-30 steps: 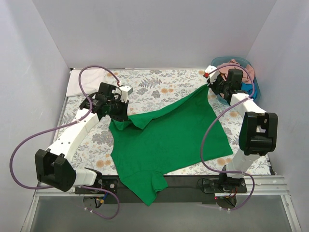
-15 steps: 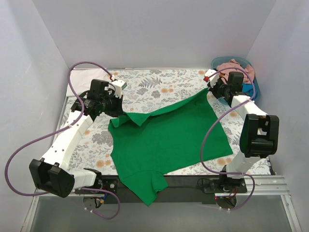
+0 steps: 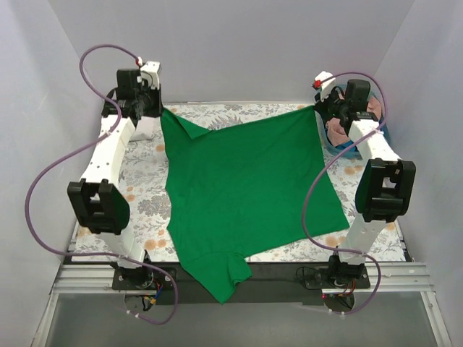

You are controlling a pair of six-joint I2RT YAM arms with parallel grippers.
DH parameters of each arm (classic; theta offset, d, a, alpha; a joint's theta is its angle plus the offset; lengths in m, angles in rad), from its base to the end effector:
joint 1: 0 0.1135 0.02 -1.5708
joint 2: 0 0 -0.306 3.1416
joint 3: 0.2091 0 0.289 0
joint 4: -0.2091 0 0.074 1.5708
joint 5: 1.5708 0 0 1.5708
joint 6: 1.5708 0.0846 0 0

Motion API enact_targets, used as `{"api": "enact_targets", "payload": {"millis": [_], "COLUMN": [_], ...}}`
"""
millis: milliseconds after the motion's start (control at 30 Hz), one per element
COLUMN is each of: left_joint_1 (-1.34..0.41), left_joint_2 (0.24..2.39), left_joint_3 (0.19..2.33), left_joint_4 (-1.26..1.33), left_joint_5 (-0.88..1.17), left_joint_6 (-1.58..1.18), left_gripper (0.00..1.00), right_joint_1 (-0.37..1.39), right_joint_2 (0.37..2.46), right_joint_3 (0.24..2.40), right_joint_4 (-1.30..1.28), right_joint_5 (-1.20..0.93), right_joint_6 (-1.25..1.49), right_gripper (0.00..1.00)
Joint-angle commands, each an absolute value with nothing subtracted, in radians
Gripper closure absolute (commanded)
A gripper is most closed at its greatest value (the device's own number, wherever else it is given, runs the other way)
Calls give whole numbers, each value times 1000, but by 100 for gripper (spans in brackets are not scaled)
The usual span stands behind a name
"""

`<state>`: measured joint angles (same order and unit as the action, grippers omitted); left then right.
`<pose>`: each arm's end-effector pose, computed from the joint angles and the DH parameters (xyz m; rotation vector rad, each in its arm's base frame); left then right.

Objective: Fold and stack the t-shirts
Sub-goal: Flatten the tshirt out

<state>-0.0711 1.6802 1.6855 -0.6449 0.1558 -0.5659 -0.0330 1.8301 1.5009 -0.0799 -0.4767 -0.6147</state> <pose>0.4601 -0.0459 0.3851 -0.4654 2.2033 -0.5208 0.5232 0.0216 0.3153 -0.8387 1.7407 0.0410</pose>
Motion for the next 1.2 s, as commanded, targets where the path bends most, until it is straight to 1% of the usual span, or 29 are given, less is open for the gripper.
{"api": "enact_targets", "payload": {"millis": [0,33,67,167,200,267,300,367,400,433,533,567,600,667,800,900,1067,1167], "left_joint_1": [-19,1,43,71,72,72,72,72,72,72,72,72,72,71,72,72,72,72], "left_joint_2": [1738,1759,1781,1757,1697,1611,1517,1413,1369,1274,1149,1075,1042,959,904,902,952,992], "left_joint_3": [1957,2015,2128,2213,2204,2156,2073,1990,1956,1891,1815,1786,1775,1766,1813,1848,1905,1898], "left_joint_4": [-604,-615,-635,-634,-621,-556,-528,-468,-456,-443,-414,-410,-411,-414,-460,-471,-476,-477], "left_joint_5": [190,225,241,293,304,337,345,365,367,362,336,324,313,298,256,226,203,187], "left_joint_6": [-616,-636,-667,-684,-687,-693,-702,-721,-726,-730,-713,-703,-693,-667,-641,-627,-629,-612], "left_gripper": [100,100,100,100,100,100,100,100,100,100,100,100,100,100,100,100,100,100], "right_joint_1": [-40,-44,-49,-57,-58,-57,-60,-60,-60,-61,-61,-61,-61,-61,-61,-61,-61,-61], "right_joint_2": [1796,1774,1758,1671,1611,1550,1484,1418,1352,1318,1183,1151,1090,1034,913,891,943,992], "right_joint_3": [1637,1679,1696,1732,1732,1721,1714,1686,1675,1660,1600,1586,1562,1542,1513,1523,1595,1592], "right_joint_4": [-104,-106,-106,-109,-110,-109,-109,-107,-106,-101,-75,-69,-66,-63,-57,-43,-35,-20], "right_joint_5": [-466,-454,-454,-454,-453,-449,-440,-425,-411,-404,-380,-374,-365,-354,-328,-322,-330,-351], "right_joint_6": [-514,-499,-467,-436,-430,-426,-426,-426,-426,-429,-434,-437,-439,-448,-457,-459,-459,-465], "right_gripper": [99,99,99,99,99,99,99,99,99,99,99,99,99,99,99,99,99,99]}}
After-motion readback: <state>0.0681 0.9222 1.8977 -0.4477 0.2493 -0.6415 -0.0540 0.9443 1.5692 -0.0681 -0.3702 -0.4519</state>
